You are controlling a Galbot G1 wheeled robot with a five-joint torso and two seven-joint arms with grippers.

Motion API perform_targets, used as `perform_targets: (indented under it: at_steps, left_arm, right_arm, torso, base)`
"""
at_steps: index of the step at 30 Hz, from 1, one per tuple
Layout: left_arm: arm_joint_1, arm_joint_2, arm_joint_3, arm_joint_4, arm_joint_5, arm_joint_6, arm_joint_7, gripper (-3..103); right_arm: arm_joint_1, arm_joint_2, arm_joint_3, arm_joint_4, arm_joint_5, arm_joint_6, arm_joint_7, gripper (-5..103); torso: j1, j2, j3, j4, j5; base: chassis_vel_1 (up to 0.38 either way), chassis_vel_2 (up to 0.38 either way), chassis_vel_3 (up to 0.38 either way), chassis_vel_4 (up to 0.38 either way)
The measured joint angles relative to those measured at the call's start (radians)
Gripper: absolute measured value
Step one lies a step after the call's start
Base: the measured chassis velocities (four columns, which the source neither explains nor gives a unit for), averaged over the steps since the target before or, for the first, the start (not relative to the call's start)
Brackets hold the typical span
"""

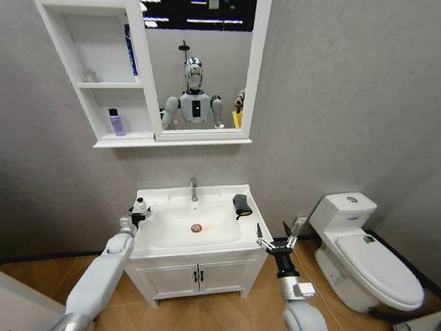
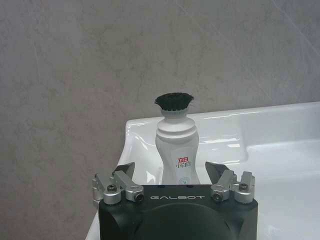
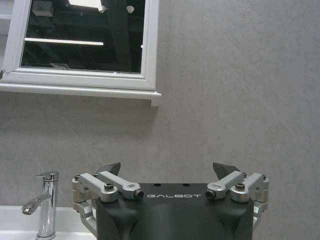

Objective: Move facial cleanser and shampoo from washbasin to cabinet, then wipe washbasin with towel.

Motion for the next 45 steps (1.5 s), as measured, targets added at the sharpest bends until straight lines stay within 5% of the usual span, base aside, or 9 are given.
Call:
perform_targets:
  at_steps: [11, 20, 22, 27, 32, 40, 45]
  left_arm:
    - [0.008, -0.001, 0.001, -0.002, 0.004, -0.010, 0.032, 41]
    - [0.012, 0.016, 0.001, -0.051, 0.007, 0.009, 0.027, 28]
    - [0.025, 0.050, 0.006, -0.150, -0.022, 0.093, -0.033, 28]
    - [0.022, 0.130, 0.019, -0.334, -0.079, 0.179, -0.108, 28]
    - [-0.044, 0.286, 0.031, -0.549, -0.287, 0.388, -0.247, 28]
    - [-0.142, 0.442, 0.019, -0.709, -0.541, 0.603, -0.265, 28]
    - [-0.254, 0.483, 0.044, -0.696, -0.606, 0.651, -0.237, 28]
  right_arm:
    - [-0.001, 0.000, 0.005, -0.010, 0.003, 0.002, 0.008, 100]
    - [0.000, -0.002, 0.002, -0.003, 0.004, -0.001, 0.013, 100]
    - [0.001, -0.005, 0.003, 0.001, 0.007, -0.005, 0.014, 100]
    - [0.008, -0.006, 0.003, 0.000, 0.009, -0.008, 0.015, 100]
    - [0.023, -0.003, -0.011, -0.006, 0.006, -0.016, 0.016, 100]
    - [0.045, -0.004, -0.015, -0.016, 0.006, -0.027, 0.020, 100]
    - [0.056, -0.005, -0.023, -0.018, 0.007, -0.033, 0.022, 100]
  torso:
    - [0.000, 0.000, 0.000, 0.0001, 0.0000]
    - [0.000, 0.000, 0.000, 0.0000, -0.0001]
    - [0.000, 0.000, 0.000, 0.0001, -0.0002]
    - [0.000, 0.000, 0.000, 0.0000, -0.0001]
    - [0.000, 0.000, 0.000, 0.0002, 0.0000]
    - [0.000, 0.000, 0.000, 0.0002, -0.0001]
    - [0.000, 0.000, 0.000, 0.0001, -0.0001]
  base:
    - [0.000, 0.000, 0.000, 0.000]
    - [0.000, 0.000, 0.000, 0.000]
    - [0.000, 0.000, 0.000, 0.000]
    - [0.000, 0.000, 0.000, 0.000]
    - [0.000, 0.000, 0.000, 0.000]
    - [0.000, 0.000, 0.000, 0.000]
    - [0.000, 0.000, 0.000, 0.000]
